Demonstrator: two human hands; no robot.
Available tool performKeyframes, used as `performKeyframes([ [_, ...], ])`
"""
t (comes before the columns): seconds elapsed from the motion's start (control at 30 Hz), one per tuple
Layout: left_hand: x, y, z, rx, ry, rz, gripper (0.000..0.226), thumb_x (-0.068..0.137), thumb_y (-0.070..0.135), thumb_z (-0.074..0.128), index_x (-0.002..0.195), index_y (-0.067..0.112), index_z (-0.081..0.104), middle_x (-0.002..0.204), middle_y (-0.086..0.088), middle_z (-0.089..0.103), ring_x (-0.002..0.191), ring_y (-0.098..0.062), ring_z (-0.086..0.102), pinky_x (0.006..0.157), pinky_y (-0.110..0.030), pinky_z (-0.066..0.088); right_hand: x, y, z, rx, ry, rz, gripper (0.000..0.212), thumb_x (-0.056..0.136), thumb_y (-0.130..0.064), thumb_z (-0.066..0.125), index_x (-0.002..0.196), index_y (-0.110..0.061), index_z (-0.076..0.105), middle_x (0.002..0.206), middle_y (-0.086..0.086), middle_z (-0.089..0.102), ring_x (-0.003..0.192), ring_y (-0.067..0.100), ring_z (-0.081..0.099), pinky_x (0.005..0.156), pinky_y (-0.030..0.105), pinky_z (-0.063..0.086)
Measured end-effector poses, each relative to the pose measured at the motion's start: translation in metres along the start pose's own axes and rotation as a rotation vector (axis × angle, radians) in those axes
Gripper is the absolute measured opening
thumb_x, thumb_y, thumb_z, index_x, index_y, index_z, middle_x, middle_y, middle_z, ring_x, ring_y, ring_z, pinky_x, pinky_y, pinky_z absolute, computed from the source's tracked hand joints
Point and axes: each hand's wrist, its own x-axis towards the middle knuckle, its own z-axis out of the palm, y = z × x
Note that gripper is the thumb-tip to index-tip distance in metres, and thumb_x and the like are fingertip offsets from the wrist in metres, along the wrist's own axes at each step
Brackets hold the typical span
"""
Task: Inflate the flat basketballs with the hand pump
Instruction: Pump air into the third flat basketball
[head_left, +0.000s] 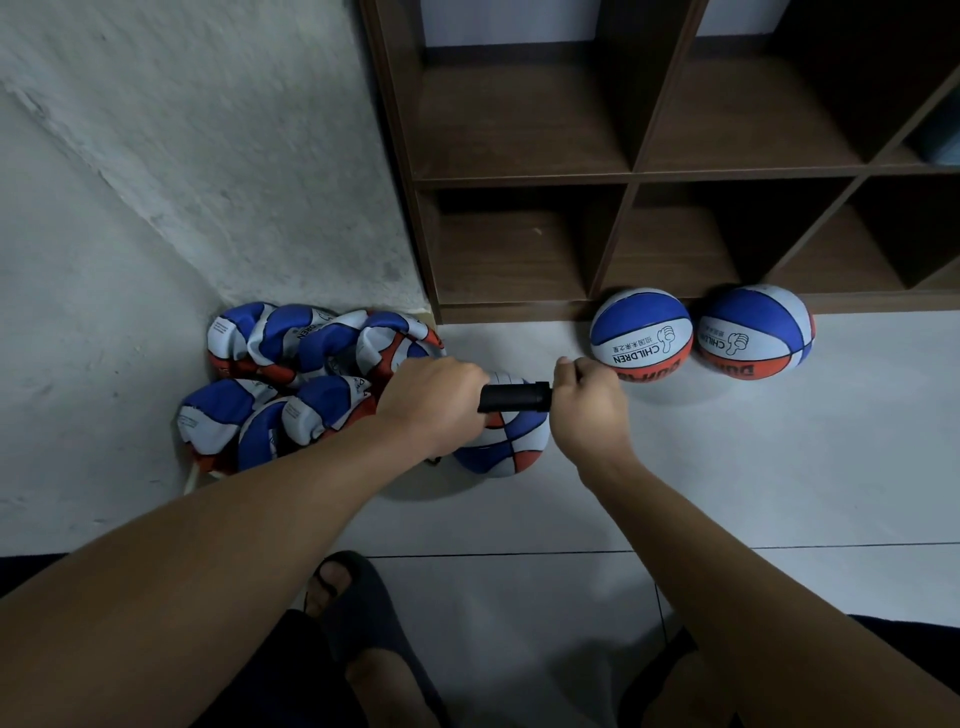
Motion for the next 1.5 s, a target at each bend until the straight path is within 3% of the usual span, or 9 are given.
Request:
performKeyframes([
  [0.17,-0.001,-0.005,-0.002,0.008,-0.009,0.003,0.028,0.095,0.037,0.057,0.07,0.025,0.054,0.064,0.005,0.057,0.057,-0.019,0.056,0.052,-0.031,0.039,0.007,0.003,-0.014,-0.012,-0.012,0.024,0.04,0.109,-0.03,0.048,0.074,-0.011,0.053,0.068,0.006,0.055,0.065,0.025,0.051,0.062,0.035,0.04],
  [0.33,-0.003,-0.037,-0.007,-0.103,-0.131,-0.073,0.032,0.097,0.038,0.055,0.067,0.026,0.054,0.067,0.005,0.059,0.058,-0.017,0.057,0.055,-0.033,0.048,0.038,0.019,-0.05,0.035,0.11,0.146,0.026,0.096,-0.033,0.055,0.088,-0.011,0.065,0.094,0.009,0.071,0.088,0.034,0.063,0.084,0.042,0.054],
  [0.6,-0.004,-0.017,-0.006,-0.081,-0.123,-0.046,0.03,0.097,0.04,0.058,0.072,0.025,0.06,0.066,0.003,0.062,0.058,-0.019,0.061,0.051,-0.032,0.047,0.0,0.006,-0.006,-0.018,0.046,0.035,0.034,0.108,-0.025,0.045,0.084,-0.006,0.059,0.077,0.012,0.062,0.068,0.026,0.055,0.066,0.042,0.047],
  [0.7,-0.007,-0.008,-0.005,-0.113,-0.108,-0.025,0.032,0.097,0.04,0.059,0.068,0.026,0.056,0.064,0.004,0.06,0.056,-0.017,0.059,0.05,-0.029,0.039,-0.005,-0.002,0.004,-0.05,0.011,-0.025,0.034,0.11,-0.025,0.044,0.084,-0.008,0.057,0.074,0.007,0.058,0.065,0.022,0.054,0.059,0.033,0.039],
  [0.8,-0.007,-0.003,-0.005,-0.116,-0.118,-0.011,0.03,0.096,0.039,0.059,0.069,0.026,0.058,0.065,0.004,0.06,0.058,-0.018,0.061,0.051,-0.03,0.041,-0.008,-0.002,0.007,-0.058,-0.005,-0.026,0.033,0.11,-0.025,0.045,0.088,-0.007,0.061,0.072,0.005,0.057,0.065,0.019,0.054,0.056,0.031,0.036],
  [1.1,-0.006,-0.003,-0.004,-0.106,-0.146,-0.031,0.024,0.094,0.035,0.057,0.072,0.025,0.06,0.065,0.005,0.062,0.057,-0.017,0.062,0.053,-0.033,0.052,-0.003,0.001,-0.001,-0.016,-0.104,0.083,0.035,0.105,-0.021,0.049,0.071,-0.012,0.05,0.064,0.004,0.047,0.061,0.021,0.045,0.057,0.032,0.033],
  [1.2,-0.007,-0.017,-0.008,-0.13,-0.164,-0.059,0.034,0.096,0.039,0.055,0.066,0.023,0.056,0.062,0.003,0.061,0.056,-0.019,0.06,0.051,-0.031,0.044,0.01,0.003,-0.019,-0.014,-0.048,0.117,0.03,0.102,-0.021,0.051,0.077,-0.003,0.054,0.071,0.01,0.054,0.068,0.027,0.05,0.062,0.036,0.04],
  [1.3,-0.012,-0.037,-0.01,-0.126,-0.22,-0.098,0.033,0.097,0.037,0.055,0.067,0.024,0.057,0.065,0.003,0.061,0.057,-0.018,0.059,0.053,-0.031,0.04,0.027,0.014,-0.036,0.014,0.062,0.138,0.026,0.096,-0.023,0.054,0.09,0.0,0.066,0.091,0.017,0.069,0.087,0.037,0.061,0.08,0.046,0.055],
  [1.5,-0.011,-0.023,-0.003,-0.153,-0.186,-0.105,0.035,0.1,0.043,0.057,0.07,0.026,0.059,0.066,0.004,0.063,0.058,-0.017,0.062,0.052,-0.031,0.042,0.017,0.009,-0.024,-0.026,0.055,0.1,0.029,0.103,-0.024,0.048,0.088,-0.004,0.062,0.086,0.015,0.066,0.08,0.036,0.06,0.074,0.044,0.051],
])
